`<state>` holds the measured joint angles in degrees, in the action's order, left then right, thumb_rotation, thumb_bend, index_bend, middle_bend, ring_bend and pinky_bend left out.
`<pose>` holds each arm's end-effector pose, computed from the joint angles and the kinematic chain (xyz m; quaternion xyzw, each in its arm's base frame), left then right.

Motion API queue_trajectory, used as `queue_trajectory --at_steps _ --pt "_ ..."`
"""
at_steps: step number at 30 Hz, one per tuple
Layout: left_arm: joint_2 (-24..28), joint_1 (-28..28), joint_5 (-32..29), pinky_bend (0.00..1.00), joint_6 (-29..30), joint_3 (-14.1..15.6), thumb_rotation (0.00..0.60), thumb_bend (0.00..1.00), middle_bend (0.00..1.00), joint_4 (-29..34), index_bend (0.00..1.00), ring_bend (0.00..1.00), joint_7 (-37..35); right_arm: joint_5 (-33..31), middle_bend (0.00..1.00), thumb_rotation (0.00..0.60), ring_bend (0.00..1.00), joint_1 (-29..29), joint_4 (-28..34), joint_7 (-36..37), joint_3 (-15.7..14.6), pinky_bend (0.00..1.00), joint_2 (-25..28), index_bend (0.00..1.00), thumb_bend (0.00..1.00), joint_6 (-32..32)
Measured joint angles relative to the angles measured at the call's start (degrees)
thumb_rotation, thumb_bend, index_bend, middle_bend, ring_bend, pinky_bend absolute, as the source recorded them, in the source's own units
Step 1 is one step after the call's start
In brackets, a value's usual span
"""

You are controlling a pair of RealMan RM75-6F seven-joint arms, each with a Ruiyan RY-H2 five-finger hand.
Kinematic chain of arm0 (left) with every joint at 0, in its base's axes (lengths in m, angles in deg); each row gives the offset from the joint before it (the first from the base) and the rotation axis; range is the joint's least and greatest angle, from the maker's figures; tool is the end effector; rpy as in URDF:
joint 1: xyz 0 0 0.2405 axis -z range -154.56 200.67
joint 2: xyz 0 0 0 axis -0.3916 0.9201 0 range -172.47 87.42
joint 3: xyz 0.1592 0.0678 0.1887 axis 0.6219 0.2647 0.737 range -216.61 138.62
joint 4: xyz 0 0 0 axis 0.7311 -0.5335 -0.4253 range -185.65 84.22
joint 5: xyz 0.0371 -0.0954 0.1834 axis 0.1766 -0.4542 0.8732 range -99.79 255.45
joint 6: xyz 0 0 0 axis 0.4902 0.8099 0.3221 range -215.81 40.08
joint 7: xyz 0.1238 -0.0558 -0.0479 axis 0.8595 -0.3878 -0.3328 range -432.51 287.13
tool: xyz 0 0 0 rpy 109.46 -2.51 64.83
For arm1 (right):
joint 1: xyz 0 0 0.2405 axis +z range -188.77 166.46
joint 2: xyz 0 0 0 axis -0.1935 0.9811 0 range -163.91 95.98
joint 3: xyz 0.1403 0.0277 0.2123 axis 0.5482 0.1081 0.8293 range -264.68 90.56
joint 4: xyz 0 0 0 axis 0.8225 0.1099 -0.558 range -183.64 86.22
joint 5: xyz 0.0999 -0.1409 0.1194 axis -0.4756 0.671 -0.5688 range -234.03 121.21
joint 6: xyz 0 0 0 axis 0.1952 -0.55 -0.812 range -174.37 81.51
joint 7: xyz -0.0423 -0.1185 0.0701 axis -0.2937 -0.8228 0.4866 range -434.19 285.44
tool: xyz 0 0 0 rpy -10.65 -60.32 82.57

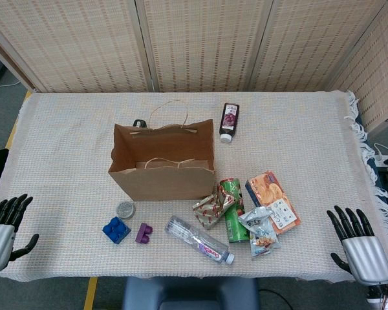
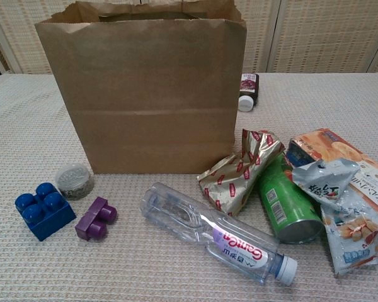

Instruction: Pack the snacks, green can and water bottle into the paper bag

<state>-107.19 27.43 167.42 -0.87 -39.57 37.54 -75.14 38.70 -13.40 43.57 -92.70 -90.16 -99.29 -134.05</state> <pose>-0.3186 0.1708 0.1580 -0.6149 -0.3730 -0.3898 0.5752 -0.3111 -0.1194 0.1361 0.6809 -0.3114 0.2789 0.6013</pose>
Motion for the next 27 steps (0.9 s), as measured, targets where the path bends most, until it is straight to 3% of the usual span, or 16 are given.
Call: queue_trajectory --at_steps 19,27 --pt "0.03 0.01 -0.05 0.0 -0.06 0.0 0.6 0.33 0.0 -0.03 0.02 0.0 -0.06 -0.99 0.01 0.6 0.0 0.5 2.91 2.87 -0.61 0.04 0.76 0.0 0.06 2.33" --pt "0.01 0.01 0.01 0.0 -0.03 0.02 0.6 0.33 0.0 -0.04 0.02 0.0 0.02 -6.56 0.01 0.6 0.0 0.94 6.59 2.49 1.35 0.04 0.83 0.0 0.06 3.66"
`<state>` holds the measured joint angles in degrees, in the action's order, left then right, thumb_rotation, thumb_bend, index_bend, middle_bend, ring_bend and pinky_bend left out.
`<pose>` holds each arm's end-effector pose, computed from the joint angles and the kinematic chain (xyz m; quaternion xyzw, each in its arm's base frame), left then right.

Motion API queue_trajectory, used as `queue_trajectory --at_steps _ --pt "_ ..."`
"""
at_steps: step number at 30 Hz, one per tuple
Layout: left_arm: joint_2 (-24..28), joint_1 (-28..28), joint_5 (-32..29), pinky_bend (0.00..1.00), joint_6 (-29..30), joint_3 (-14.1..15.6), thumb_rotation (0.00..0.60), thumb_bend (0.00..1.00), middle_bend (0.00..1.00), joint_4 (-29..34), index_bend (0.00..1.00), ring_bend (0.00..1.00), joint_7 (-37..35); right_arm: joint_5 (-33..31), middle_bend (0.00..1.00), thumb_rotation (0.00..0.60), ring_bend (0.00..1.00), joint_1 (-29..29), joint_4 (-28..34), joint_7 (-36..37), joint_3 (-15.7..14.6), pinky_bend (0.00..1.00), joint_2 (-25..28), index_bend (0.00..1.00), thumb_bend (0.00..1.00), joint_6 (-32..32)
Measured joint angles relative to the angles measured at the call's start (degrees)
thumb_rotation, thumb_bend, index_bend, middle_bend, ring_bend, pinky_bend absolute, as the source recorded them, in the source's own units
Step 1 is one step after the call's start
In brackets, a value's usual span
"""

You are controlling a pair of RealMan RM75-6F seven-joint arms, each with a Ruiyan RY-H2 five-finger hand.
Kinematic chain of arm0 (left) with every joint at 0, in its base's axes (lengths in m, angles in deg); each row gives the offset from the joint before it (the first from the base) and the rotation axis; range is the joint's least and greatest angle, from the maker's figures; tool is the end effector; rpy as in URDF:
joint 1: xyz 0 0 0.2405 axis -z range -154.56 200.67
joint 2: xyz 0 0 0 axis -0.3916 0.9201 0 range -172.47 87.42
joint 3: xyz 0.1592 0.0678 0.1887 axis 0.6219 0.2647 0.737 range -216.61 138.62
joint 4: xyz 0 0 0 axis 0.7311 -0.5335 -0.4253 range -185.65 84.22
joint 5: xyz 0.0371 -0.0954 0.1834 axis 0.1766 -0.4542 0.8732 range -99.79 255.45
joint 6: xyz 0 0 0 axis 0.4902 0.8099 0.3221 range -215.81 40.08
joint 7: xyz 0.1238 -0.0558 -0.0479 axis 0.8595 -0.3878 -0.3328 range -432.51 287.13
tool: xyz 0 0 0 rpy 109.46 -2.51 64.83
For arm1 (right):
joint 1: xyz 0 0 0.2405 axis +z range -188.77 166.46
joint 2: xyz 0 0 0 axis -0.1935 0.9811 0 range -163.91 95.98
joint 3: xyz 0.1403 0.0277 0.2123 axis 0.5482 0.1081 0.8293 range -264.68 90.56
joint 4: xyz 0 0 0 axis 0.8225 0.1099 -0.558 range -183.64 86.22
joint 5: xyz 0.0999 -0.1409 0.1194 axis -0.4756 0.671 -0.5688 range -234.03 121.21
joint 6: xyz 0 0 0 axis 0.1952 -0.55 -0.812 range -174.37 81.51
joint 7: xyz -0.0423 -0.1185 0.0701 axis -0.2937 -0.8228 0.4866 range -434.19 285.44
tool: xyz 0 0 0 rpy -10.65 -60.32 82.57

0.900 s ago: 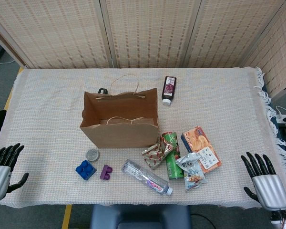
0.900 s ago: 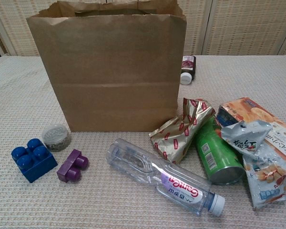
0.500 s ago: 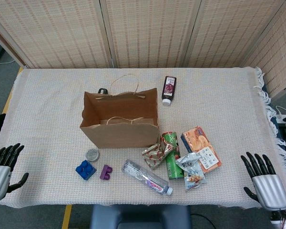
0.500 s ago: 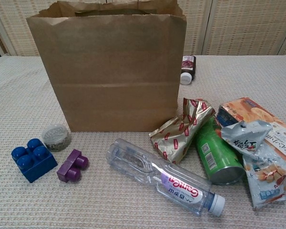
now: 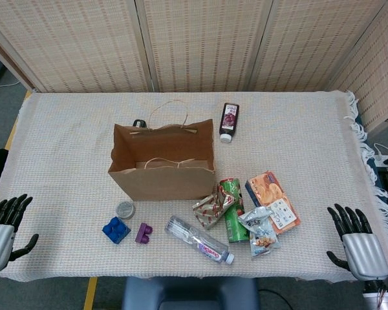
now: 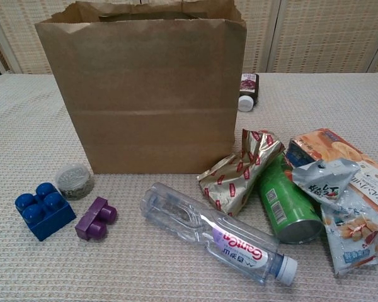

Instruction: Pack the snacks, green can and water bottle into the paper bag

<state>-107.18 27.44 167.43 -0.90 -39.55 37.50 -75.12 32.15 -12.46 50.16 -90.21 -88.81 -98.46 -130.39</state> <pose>-0.3188 0.1708 0.1580 -0.6154 -0.3728 -0.3892 0.5752 -0.3038 -0.1295 0.1322 0.6400 -0.3886 0.2915 0.5954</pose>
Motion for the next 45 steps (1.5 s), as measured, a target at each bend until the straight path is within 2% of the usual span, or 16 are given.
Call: queue_trajectory --at_steps 5,10,23,29,39,45 --pt "-0.03 -0.01 0.04 0.0 0.05 -0.01 0.6 0.34 0.0 -0.05 0.02 0.0 -0.05 -4.2 0.01 0.6 0.0 1.49 3.26 -1.19 1.36 0.04 -0.45 0.0 0.06 3.49" --pt "0.01 0.02 0.07 0.0 0.0 0.01 0.6 0.33 0.0 -0.04 0.02 0.0 -0.17 -4.78 0.01 0.6 0.0 3.49 5.35 -5.29 1.53 0.04 -1.98 0.0 0.06 6.47" --pt "0.23 0.22 0.26 0.0 -0.29 0.12 0.6 0.33 0.0 -0.31 0.03 0.0 -1.0 -5.15 0.01 0.6 0.0 8.29 6.85 -22.36 -1.12 0.04 -12.55 0.0 0.06 14.26" --pt "0.29 0.29 0.22 0.0 -0.41 0.11 0.6 0.33 0.0 -0.3 0.03 0.0 -1.03 -6.75 0.01 0.6 0.0 9.82 6.59 -26.08 -0.75 0.05 -16.1 0.0 0.06 15.24" --pt "0.36 0.37 0.11 0.0 -0.58 0.1 0.6 0.34 0.0 -0.17 0.03 0.0 -0.99 -10.27 0.04 0.6 0.0 10.96 5.4 -30.29 0.07 0.09 -17.99 0.0 0.06 15.43" --pt "0.4 0.42 0.12 0.0 -0.62 0.1 0.6 0.34 0.0 -0.12 0.03 0.0 -0.97 -11.7 0.0 0.6 0.0 11.38 4.5 -32.33 -0.45 0.09 -18.44 0.0 0.06 15.1"
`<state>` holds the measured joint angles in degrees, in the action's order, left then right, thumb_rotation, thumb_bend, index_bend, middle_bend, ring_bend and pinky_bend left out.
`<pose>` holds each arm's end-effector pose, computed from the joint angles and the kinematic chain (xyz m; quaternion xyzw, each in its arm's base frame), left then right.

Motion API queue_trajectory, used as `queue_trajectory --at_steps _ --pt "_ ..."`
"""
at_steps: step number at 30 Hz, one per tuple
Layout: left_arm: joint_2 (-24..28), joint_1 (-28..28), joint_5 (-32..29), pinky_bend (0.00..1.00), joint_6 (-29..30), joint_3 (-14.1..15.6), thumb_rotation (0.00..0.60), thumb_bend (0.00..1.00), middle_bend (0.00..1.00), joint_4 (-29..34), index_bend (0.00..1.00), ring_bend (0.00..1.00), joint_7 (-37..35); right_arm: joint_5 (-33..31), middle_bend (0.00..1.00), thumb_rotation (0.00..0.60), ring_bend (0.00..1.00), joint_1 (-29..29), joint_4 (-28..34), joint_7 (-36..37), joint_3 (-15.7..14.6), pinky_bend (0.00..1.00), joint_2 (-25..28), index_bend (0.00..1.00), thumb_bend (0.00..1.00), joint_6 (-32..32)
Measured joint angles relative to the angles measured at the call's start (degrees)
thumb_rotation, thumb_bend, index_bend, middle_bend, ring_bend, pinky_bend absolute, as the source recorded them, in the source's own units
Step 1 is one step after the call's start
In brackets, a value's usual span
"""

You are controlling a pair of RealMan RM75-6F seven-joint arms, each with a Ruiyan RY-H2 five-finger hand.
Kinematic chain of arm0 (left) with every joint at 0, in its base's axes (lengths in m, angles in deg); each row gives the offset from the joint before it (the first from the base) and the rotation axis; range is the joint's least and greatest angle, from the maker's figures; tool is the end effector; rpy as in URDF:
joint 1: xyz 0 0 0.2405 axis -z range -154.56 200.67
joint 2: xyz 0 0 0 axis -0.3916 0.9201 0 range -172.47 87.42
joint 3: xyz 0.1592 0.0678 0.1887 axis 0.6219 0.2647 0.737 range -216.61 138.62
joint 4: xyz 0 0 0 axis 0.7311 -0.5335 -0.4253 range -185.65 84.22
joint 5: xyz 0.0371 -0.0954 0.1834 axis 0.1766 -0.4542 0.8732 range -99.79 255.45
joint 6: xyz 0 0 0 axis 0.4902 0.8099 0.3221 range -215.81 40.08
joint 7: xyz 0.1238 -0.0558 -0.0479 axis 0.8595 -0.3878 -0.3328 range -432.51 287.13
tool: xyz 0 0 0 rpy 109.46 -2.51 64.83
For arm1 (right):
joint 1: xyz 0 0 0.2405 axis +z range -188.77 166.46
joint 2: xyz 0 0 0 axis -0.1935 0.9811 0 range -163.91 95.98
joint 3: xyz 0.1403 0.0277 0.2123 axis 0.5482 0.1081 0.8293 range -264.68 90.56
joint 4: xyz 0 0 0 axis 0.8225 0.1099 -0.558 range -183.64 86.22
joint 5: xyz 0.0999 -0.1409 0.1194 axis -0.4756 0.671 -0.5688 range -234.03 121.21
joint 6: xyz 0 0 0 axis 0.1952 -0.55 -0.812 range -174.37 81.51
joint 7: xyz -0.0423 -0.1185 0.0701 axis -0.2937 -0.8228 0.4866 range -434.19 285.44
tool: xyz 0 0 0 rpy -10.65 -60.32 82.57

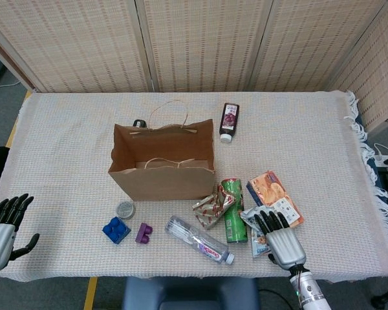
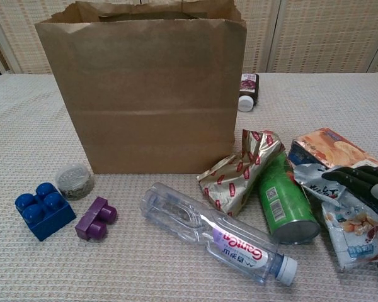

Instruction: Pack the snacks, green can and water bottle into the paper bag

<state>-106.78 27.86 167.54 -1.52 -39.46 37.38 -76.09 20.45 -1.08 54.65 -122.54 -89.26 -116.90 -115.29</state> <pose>-0.3191 0.1728 0.1589 -0.6179 -0.3763 -0.3899 0.5697 -0.2312 -0.1637 0.0035 0.7655 -0.3493 0.2153 0.4956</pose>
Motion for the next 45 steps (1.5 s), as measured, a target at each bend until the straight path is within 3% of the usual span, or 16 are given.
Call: queue_trajectory --at_steps 8,13,16,18,21,24,28,37,45 --pt "-0.03 -0.01 0.03 0.0 0.05 0.01 0.6 0.33 0.0 -0.09 0.03 0.0 -0.1 -0.6 0.0 0.6 0.0 1.16 -2.48 -4.08 -0.6 0.09 -2.58 0.0 0.06 -0.04" --pt "0.02 0.04 0.09 0.0 0.0 0.05 0.6 0.33 0.0 -0.13 0.03 0.0 -0.35 0.09 0.07 0.6 0.03 1.38 -4.7 -5.67 -0.96 0.18 -4.2 0.03 0.06 -1.3" --pt "0.03 0.06 0.14 0.0 -0.01 0.07 0.6 0.33 0.0 -0.19 0.03 0.0 -0.43 1.91 0.25 0.6 0.24 1.43 -5.94 -5.95 -1.14 0.43 -4.75 0.23 0.09 -2.53" --pt "0.05 0.07 0.16 0.0 0.0 0.08 0.6 0.33 0.0 -0.19 0.03 0.0 -0.49 3.98 0.43 0.6 0.45 1.48 -7.18 -5.93 -1.35 0.63 -5.1 0.45 0.17 -3.57" --pt "0.05 0.06 0.21 0.0 0.03 0.11 0.6 0.34 0.0 -0.22 0.03 0.0 -0.58 7.2 0.57 0.6 0.6 1.49 -9.26 -5.33 -1.82 0.74 -5.45 0.62 0.27 -5.18" --pt "0.07 0.06 0.23 0.0 0.02 0.13 0.6 0.34 0.0 -0.21 0.03 0.0 -0.58 8.42 0.63 0.6 0.66 1.35 -10.19 -4.24 -2.13 0.77 -5.49 0.72 0.32 -6.19" --pt "0.07 0.05 0.21 0.0 0.04 0.13 0.6 0.34 0.0 -0.17 0.03 0.0 -0.55 9.5 0.68 0.6 0.69 1.31 -10.41 -2.96 -2.06 0.8 -4.77 0.78 0.35 -6.89" --pt "0.07 0.06 0.16 0.0 0.02 0.13 0.6 0.34 0.0 -0.11 0.03 0.0 -0.45 11.35 0.69 0.6 0.7 1.45 -6.16 -0.08 0.0 0.8 -1.15 0.81 0.37 -9.57" --pt "0.05 0.04 0.12 0.0 0.04 0.13 0.6 0.34 0.0 -0.06 0.03 0.0 -0.39 11.21 0.69 0.6 0.7 2.17 0.79 1.89 5.0 0.8 3.64 0.81 0.38 -12.2"
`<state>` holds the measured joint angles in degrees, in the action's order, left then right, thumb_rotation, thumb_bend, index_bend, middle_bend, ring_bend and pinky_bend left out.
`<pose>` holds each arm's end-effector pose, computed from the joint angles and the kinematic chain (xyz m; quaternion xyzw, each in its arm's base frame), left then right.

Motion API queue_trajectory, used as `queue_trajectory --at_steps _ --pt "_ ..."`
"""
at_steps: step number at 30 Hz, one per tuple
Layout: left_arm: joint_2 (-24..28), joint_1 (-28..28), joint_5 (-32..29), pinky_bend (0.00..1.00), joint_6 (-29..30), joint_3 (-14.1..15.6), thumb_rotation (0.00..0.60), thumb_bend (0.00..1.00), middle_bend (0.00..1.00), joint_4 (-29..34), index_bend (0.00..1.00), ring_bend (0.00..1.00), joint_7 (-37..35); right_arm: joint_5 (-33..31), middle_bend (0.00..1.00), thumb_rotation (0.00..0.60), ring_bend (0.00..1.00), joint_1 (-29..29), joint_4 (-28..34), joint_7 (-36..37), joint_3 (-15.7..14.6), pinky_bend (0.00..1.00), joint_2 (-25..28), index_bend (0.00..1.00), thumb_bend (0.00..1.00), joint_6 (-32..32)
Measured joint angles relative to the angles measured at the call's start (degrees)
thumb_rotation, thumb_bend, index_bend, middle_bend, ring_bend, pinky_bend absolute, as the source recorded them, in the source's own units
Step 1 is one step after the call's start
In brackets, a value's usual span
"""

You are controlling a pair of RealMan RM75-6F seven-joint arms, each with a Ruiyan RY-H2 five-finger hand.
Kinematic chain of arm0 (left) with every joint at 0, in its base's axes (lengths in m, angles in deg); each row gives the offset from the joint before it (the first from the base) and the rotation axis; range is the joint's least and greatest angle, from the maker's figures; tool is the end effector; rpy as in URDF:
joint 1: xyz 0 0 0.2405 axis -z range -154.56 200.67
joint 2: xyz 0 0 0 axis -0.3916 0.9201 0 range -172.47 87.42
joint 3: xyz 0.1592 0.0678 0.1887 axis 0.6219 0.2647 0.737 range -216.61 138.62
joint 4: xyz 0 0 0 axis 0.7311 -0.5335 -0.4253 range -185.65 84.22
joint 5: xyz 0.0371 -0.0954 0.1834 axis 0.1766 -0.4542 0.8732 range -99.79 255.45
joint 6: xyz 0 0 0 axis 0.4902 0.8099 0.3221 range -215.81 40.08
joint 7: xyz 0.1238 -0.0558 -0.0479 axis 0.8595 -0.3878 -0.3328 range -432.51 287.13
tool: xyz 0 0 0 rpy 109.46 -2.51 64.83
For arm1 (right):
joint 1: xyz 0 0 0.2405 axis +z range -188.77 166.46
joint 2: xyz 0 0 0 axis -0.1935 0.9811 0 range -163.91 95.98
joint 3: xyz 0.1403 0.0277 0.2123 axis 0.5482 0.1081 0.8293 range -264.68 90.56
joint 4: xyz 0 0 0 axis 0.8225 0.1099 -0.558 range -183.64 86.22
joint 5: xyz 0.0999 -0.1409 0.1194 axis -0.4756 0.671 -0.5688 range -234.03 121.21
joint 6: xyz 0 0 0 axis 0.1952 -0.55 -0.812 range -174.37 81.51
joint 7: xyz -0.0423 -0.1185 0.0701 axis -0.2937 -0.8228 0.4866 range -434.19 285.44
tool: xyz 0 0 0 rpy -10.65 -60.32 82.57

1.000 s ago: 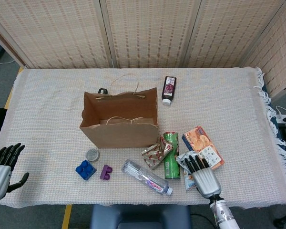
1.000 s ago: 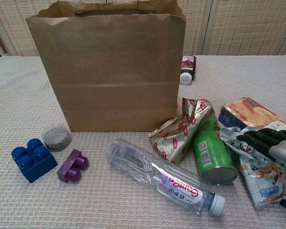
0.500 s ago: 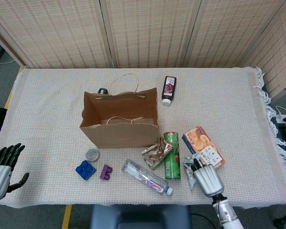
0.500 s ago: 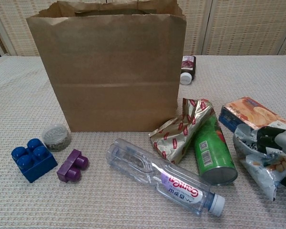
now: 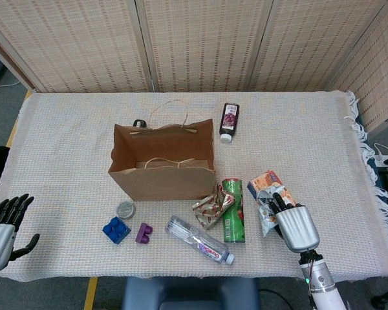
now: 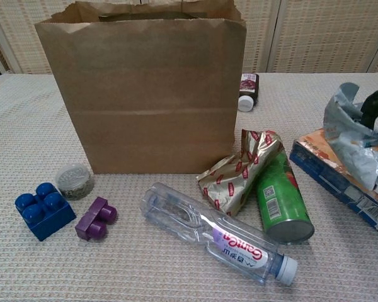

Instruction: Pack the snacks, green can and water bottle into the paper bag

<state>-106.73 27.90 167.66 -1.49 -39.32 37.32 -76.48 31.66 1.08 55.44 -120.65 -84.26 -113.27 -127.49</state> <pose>-0.3191 0.1725 0.1589 -0.6181 -0.3778 -0.3912 0.5676 -0.2031 -0.2007 0.0629 0.7086 -0.2294 0.3268 0.5817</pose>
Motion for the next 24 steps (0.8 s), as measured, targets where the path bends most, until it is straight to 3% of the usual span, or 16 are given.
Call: queue_trajectory --at_steps 7,14,18,24 --pt "0.02 0.04 -0.04 0.0 -0.06 -0.02 0.6 0.34 0.0 0.06 0.03 0.0 0.0 -2.53 0.69 0.6 0.7 2.36 8.0 -0.66 8.51 0.8 4.55 0.81 0.37 -1.69" --pt "0.12 0.19 -0.14 0.0 -0.36 -0.06 0.6 0.34 0.0 0.13 0.03 0.0 -0.29 -11.66 0.69 0.6 0.7 9.33 12.95 -7.01 20.0 0.8 6.44 0.8 0.37 -1.03" --pt "0.24 0.46 -0.51 0.0 -0.93 -0.21 0.6 0.34 0.0 0.38 0.03 0.0 -0.17 -17.79 0.69 0.6 0.7 15.77 12.5 -12.06 25.02 0.8 4.98 0.8 0.37 0.16" --pt "0.5 1.19 -1.73 0.0 -2.39 -0.72 0.6 0.34 0.0 1.22 0.04 0.0 0.47 -24.71 0.69 0.6 0.7 26.79 6.1 -17.96 29.08 0.8 -0.58 0.8 0.37 2.14"
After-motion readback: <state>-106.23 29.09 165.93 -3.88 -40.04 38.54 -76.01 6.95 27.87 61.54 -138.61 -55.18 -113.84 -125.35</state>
